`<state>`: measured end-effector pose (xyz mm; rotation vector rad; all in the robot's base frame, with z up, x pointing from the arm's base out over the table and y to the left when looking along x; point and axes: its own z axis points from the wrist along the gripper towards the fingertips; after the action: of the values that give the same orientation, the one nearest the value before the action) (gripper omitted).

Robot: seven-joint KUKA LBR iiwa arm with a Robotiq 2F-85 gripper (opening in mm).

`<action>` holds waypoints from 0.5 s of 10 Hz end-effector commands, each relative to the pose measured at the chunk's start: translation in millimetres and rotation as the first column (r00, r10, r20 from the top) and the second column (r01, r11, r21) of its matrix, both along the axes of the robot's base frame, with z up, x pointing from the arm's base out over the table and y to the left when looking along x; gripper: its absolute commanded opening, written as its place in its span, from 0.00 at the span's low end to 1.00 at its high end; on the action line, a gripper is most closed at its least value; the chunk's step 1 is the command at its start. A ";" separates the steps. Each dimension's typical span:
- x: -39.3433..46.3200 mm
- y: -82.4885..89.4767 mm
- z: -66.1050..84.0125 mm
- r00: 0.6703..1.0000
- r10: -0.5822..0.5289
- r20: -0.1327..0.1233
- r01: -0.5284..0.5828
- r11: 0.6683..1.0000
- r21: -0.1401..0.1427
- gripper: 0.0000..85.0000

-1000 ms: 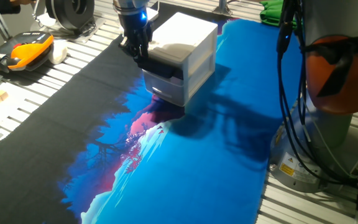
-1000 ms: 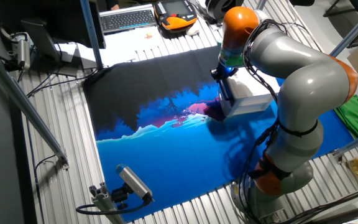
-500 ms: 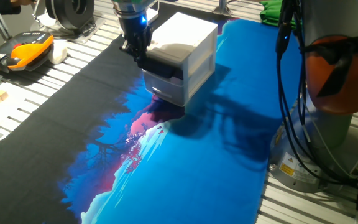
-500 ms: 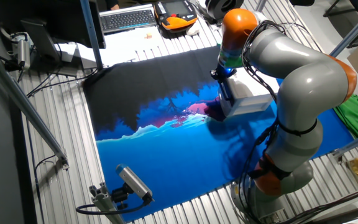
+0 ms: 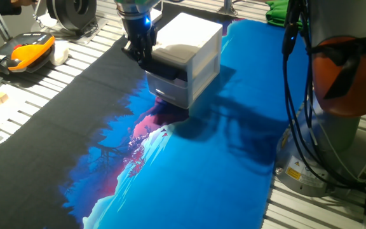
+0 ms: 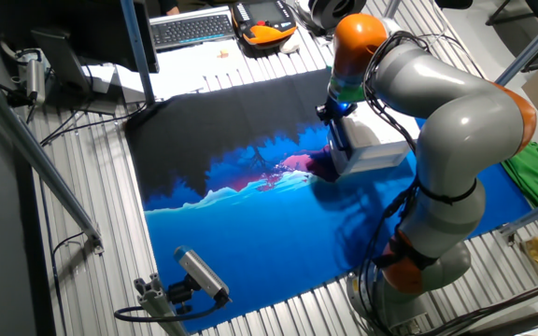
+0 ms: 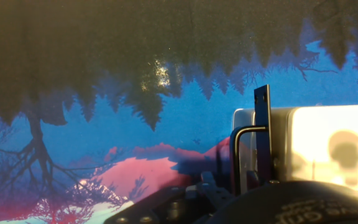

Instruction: Grasp the handle and open the drawer

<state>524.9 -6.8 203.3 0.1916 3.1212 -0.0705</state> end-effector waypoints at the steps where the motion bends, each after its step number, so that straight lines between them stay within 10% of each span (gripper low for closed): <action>1: 0.4 -0.1 -1.2 1.000 0.000 0.000 0.000 1.000 0.000 0.40; 2: 1.0 -0.2 -3.0 1.000 0.000 0.002 0.000 1.000 0.000 0.40; 3: 1.7 -0.4 -5.1 1.000 0.002 0.003 -0.002 1.000 0.000 0.20; 5: 2.0 -1.0 -7.8 1.000 -0.001 -0.003 0.001 1.000 -0.003 0.20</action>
<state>526.8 -7.9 195.5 0.1959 3.1233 -0.0746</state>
